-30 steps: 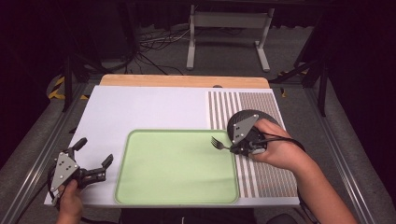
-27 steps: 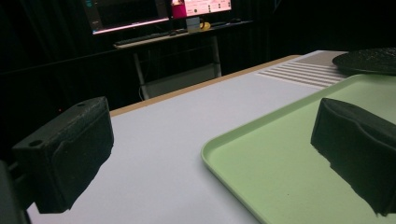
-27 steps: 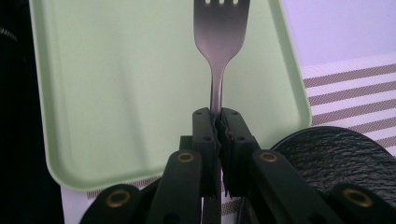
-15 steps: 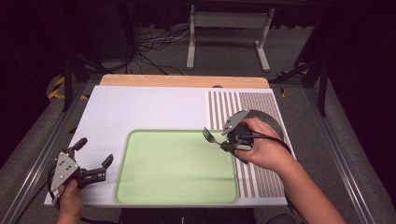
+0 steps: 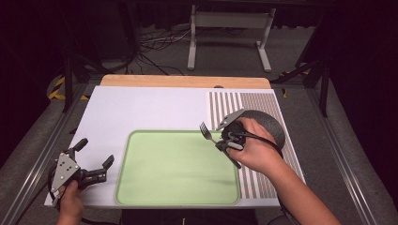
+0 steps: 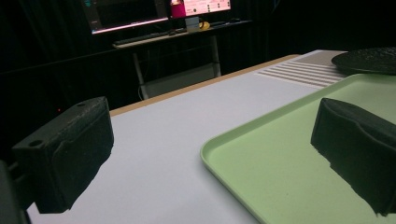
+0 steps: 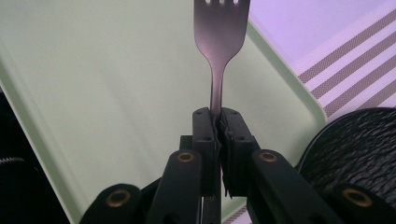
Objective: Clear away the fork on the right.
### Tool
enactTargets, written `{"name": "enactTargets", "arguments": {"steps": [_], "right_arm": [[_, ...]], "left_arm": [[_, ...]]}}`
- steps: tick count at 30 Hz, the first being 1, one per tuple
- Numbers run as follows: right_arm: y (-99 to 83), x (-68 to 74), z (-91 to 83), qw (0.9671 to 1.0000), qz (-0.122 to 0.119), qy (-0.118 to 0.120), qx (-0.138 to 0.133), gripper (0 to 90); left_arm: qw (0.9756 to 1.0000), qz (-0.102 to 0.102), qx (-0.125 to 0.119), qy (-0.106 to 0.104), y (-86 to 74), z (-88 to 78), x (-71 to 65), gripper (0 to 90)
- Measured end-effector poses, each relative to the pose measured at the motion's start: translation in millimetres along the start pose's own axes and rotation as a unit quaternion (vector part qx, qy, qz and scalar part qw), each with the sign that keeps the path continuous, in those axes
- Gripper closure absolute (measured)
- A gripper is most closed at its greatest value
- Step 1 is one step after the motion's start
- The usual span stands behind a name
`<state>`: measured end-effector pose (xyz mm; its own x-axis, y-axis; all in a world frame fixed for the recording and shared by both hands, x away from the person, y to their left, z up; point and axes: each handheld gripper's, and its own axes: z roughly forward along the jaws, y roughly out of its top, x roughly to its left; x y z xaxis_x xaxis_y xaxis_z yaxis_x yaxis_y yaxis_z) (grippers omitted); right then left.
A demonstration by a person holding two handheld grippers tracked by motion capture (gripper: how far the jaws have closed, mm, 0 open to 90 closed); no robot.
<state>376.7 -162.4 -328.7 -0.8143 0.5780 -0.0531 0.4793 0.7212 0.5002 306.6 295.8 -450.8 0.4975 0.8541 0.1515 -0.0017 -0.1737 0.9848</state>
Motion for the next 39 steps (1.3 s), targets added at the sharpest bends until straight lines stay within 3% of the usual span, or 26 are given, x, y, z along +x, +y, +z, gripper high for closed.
{"name": "enactTargets", "arguments": {"steps": [3, 5, 9, 14, 25, 27, 29, 33, 39], "right_arm": [[2.7, 2.6, 2.0, 0.9990, 0.044, -0.001, 0.001, 85.2], [3.2, 3.1, 2.3, 0.9987, 0.051, -0.003, 0.001, 85.2], [5.9, 5.6, 4.7, 0.9942, 0.107, -0.002, 0.008, 85.2], [7.8, 9.1, 8.3, 0.9894, 0.143, -0.006, 0.025, 85.2], [6.7, 7.2, 19.1, 0.9794, 0.195, -0.017, 0.048, 85.1], [6.4, 5.5, 22.0, 0.9756, 0.210, -0.024, 0.060, 85.1], [6.3, 4.9, 23.0, 0.9748, 0.213, -0.026, 0.061, 85.1], [6.9, 4.3, 25.9, 0.9671, 0.242, -0.030, 0.074, 85.1], [8.2, 5.0, 31.4, 0.9616, 0.260, -0.018, 0.087, 85.0]], "left_arm": [[1.0000, -0.001, 0.000, 0.000, -0.1, 0.0, 0.1, 0.0], [1.0000, -0.001, 0.000, 0.000, -0.1, 0.0, 0.2, 0.0], [1.0000, -0.001, 0.000, 0.000, -0.1, -0.1, 0.2, 0.0], [1.0000, -0.001, -0.001, 0.000, -0.1, -0.1, 0.3, 0.0], [1.0000, -0.002, -0.001, 0.000, -0.2, -0.1, 0.3, 0.0], [1.0000, -0.002, -0.001, 0.000, -0.2, -0.1, 0.3, 0.0], [1.0000, -0.001, -0.001, 0.000, -0.1, -0.1, 0.3, 0.0], [1.0000, -0.002, -0.001, 0.000, -0.2, -0.2, 0.4, 0.0], [1.0000, -0.001, -0.001, 0.000, -0.1, -0.1, 0.4, 0.0]]}}
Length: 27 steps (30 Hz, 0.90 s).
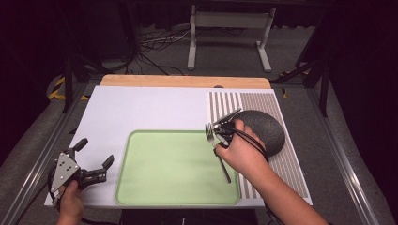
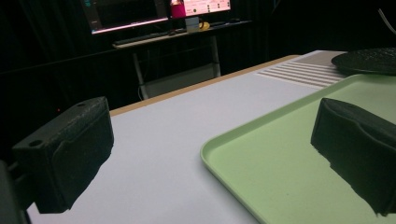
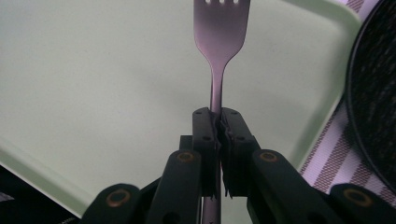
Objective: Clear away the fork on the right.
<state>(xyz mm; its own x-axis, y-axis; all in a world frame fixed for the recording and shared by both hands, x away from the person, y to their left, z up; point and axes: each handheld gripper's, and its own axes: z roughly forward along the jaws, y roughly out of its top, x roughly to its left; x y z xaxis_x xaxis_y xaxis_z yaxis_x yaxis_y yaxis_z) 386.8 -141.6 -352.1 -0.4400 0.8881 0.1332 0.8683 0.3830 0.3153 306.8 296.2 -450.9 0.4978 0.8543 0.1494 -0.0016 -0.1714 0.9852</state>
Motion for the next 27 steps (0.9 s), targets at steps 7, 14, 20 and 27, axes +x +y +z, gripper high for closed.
{"name": "enactTargets", "arguments": {"steps": [7, 14, 20, 27], "right_arm": [[-1.4, -1.0, 16.9, 0.9997, 0.008, -0.004, 0.024, 85.0], [-4.1, -4.9, 30.6, 0.9990, 0.015, 0.003, 0.043, 84.8], [-5.8, -6.9, 37.7, 0.9982, 0.024, 0.001, 0.055, 84.7], [-5.5, -10.4, 44.2, 0.9972, 0.031, -0.005, 0.068, 84.7]], "left_arm": [[1.0000, 0.000, 0.000, 0.000, 0.1, -0.1, 0.0, 0.0], [1.0000, 0.000, 0.000, 0.000, 0.0, 0.0, -0.1, 0.0], [1.0000, 0.000, 0.001, 0.000, 0.0, 0.2, -0.2, 0.0], [1.0000, 0.000, 0.001, 0.000, 0.0, 0.1, -0.1, 0.0]]}}
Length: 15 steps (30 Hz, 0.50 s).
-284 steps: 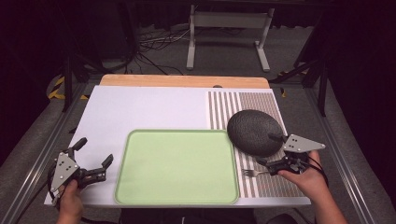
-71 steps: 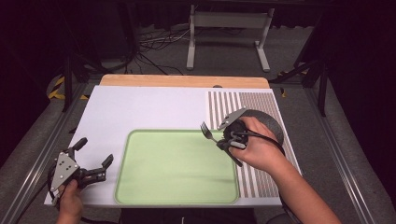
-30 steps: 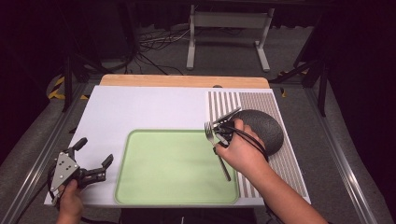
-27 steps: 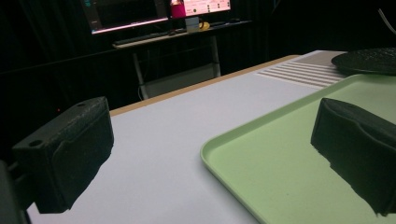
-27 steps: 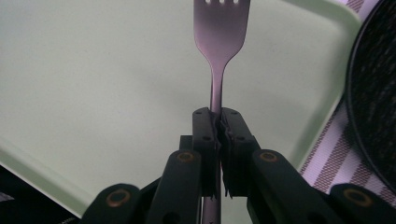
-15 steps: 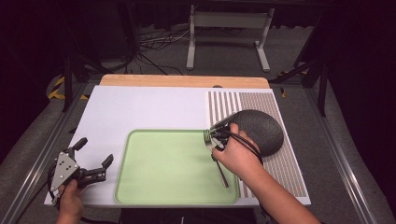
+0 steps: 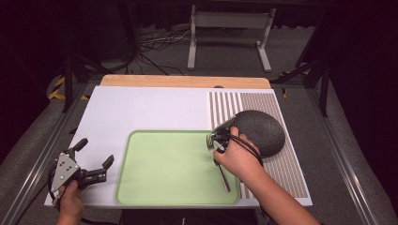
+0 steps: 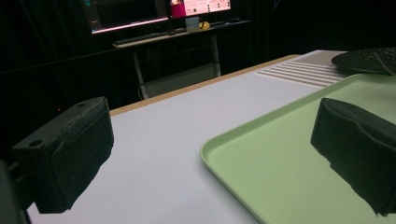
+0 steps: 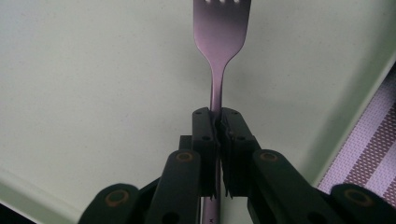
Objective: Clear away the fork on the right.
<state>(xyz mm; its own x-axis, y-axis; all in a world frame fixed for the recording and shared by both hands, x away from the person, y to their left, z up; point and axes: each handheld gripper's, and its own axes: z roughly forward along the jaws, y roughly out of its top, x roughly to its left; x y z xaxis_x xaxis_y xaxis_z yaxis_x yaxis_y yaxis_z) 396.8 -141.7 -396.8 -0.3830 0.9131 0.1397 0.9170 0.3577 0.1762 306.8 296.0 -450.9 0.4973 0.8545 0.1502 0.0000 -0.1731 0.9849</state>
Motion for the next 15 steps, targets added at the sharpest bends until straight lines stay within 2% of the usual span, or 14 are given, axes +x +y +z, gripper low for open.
{"name": "enactTargets", "arguments": {"steps": [8, 15], "right_arm": [[1.4, -5.5, 6.4, 0.9999, 0.011, 0.005, 0.009, 84.5], [1.6, -8.0, 10.7, 0.9998, 0.014, 0.000, 0.015, 84.5]], "left_arm": [[1.0000, 0.000, 0.000, 0.000, 0.0, 0.1, 0.0, 0.0], [1.0000, -0.002, 0.000, 0.000, -0.2, 0.4, -0.4, 0.0]]}}
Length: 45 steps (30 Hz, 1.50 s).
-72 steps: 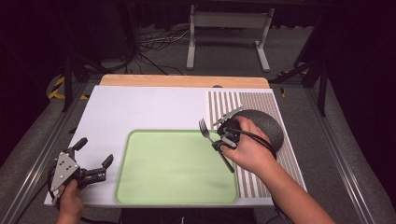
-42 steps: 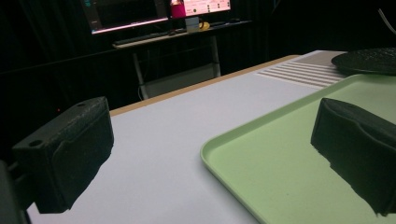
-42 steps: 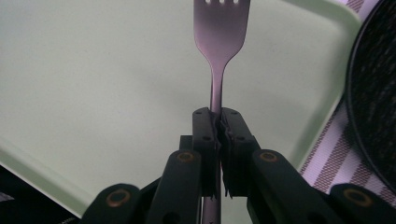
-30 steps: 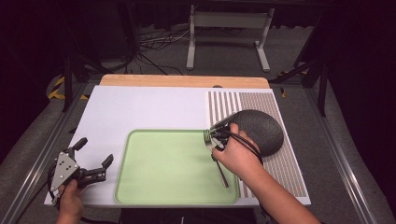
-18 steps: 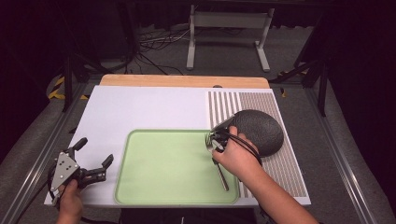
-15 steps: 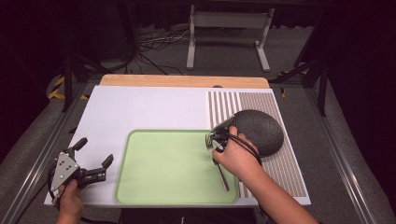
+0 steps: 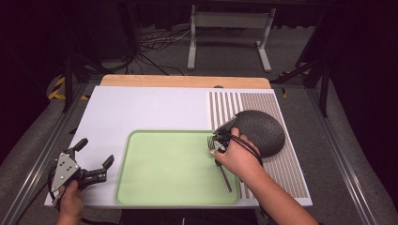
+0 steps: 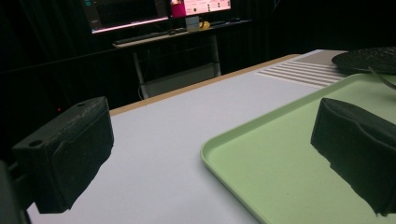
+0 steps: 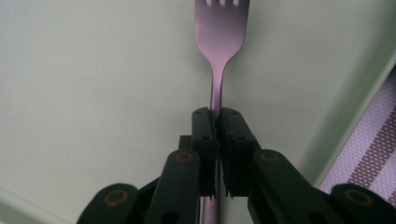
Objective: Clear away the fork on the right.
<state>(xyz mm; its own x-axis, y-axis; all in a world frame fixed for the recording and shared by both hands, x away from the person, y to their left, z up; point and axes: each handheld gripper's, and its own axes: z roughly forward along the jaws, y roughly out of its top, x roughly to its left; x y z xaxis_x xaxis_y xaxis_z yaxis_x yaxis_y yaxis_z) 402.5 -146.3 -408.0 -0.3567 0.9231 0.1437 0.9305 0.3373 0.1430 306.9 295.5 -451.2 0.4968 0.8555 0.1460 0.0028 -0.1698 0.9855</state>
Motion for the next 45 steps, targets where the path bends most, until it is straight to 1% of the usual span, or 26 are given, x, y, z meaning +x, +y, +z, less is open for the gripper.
{"name": "enactTargets", "arguments": {"steps": [14, 20, 23, 25, 26, 27, 29, 31, 32, 33, 34, 35, 36, 37, 38, 39, 40, 41, 42, 43, 44, 45], "right_arm": [[0.2, -1.6, 4.2, 0.9999, 0.004, -0.004, 0.011, 84.1], [0.0, -3.3, 3.9, 1.0000, -0.001, -0.003, 0.009, 79.1], [-1.0, -4.2, 1.9, 1.0000, -0.004, 0.004, 0.003, 74.4], [-1.7, -4.1, 0.0, 0.9999, -0.010, 0.001, -0.006, 71.3], [-2.0, -4.2, -1.0, 0.9999, -0.012, 0.003, -0.008, 68.4], [-2.3, -4.5, -1.8, 0.9997, -0.017, 0.007, -0.015, 62.8], [-3.0, -4.7, -3.8, 0.9988, -0.030, 0.012, -0.036, 55.6], [-4.1, -5.8, -6.1, 0.9965, -0.058, 0.019, -0.058, 44.4], [-4.1, -5.8, -6.1, 0.9965, -0.058, 0.019, -0.058, 44.4], [-4.7, -6.4, -6.3, 0.9939, -0.076, 0.022, -0.077, 39.8], [-5.1, -6.9, -6.7, 0.9915, -0.089, 0.019, -0.093, 38.5], [-5.2, -7.9, -7.7, 0.9894, -0.102, 0.022, -0.101, 36.0], [-5.0, -8.7, -8.0, 0.9856, -0.121, 0.026, -0.115, 33.0], [-4.3, -10.7, -8.5, 0.9765, -0.159, 0.030, -0.143, 31.4], [-3.8, -10.9, -8.7, 0.9717, -0.177, 0.030, -0.154, 31.5], [-3.8, -10.9, -8.7, 0.9717, -0.177, 0.030, -0.154, 31.5], [-3.5, -11.6, -8.9, 0.9662, -0.195, 0.033, -0.165, 35.9], [-3.6, -12.0, -9.2, 0.9620, -0.209, 0.038, -0.172, 42.9], [-4.0, -12.1, -9.4, 0.9579, -0.222, 0.042, -0.177, 47.7], [-4.8, -12.5, -9.0, 0.9548, -0.228, 0.044, -0.185, 54.5], [-5.7, -12.6, -8.4, 0.9502, -0.244, 0.038, -0.190, 60.4], [-7.2, -12.3, -7.6, 0.9468, -0.255, 0.031, -0.194, 65.2]], "left_arm": [[1.0000, 0.001, 0.001, 0.000, 0.1, 0.1, 0.1, 0.0], [1.0000, 0.002, 0.002, 0.001, 0.0, 0.0, 0.2, 0.0], [1.0000, 0.001, 0.001, 0.001, 0.0, 0.1, 0.2, 0.0], [1.0000, 0.001, 0.002, 0.001, 0.1, 0.1, 0.0, 0.0], [1.0000, 0.002, 0.002, 0.000, 0.1, 0.0, 0.0, 0.0], [1.0000, 0.002, 0.002, 0.000, 0.2, -0.1, -0.1, 0.0], [1.0000, 0.001, 0.002, 0.001, 0.1, 0.0, 0.1, 0.0], [1.0000, 0.002, 0.001, 0.001, 0.1, 0.0, 0.4, 0.0], [1.0000, 0.002, 0.001, 0.001, 0.1, 0.0, 0.4, 0.0], [1.0000, 0.002, 0.001, 0.002, 0.0, 0.1, 0.4, 0.0], [1.0000, 0.001, 0.001, 0.001, 0.0, 0.2, 0.1, 0.0], [1.0000, 0.001, 0.002, 0.001, 0.1, 0.1, 0.1, 0.0], [1.0000, 0.001, 0.002, 0.001, 0.1, 0.1, -0.1, 0.0], [1.0000, 0.001, 0.002, 0.000, 0.1, 0.1, -0.1, 0.0], [1.0000, 0.001, 0.002, 0.000, 0.1, 0.1, -0.1, 0.0], [1.0000, 0.001, 0.002, 0.001, 0.2, 0.0, 0.0, 0.0], [1.0000, 0.001, 0.001, 0.001, 0.1, 0.0, 0.0, 0.0], [1.0000, 0.001, 0.001, 0.001, 0.1, 0.0, 0.0, 0.0], [1.0000, 0.001, 0.002, 0.001, 0.1, 0.0, 0.1, 0.0], [1.0000, -0.001, 0.001, 0.001, 0.0, 0.0, -0.1, 0.0], [1.0000, 0.000, 0.001, 0.001, 0.1, -0.1, 0.0, 0.0], [1.0000, 0.000, 0.001, 0.001, 0.2, -0.2, 0.1, 0.0]]}}
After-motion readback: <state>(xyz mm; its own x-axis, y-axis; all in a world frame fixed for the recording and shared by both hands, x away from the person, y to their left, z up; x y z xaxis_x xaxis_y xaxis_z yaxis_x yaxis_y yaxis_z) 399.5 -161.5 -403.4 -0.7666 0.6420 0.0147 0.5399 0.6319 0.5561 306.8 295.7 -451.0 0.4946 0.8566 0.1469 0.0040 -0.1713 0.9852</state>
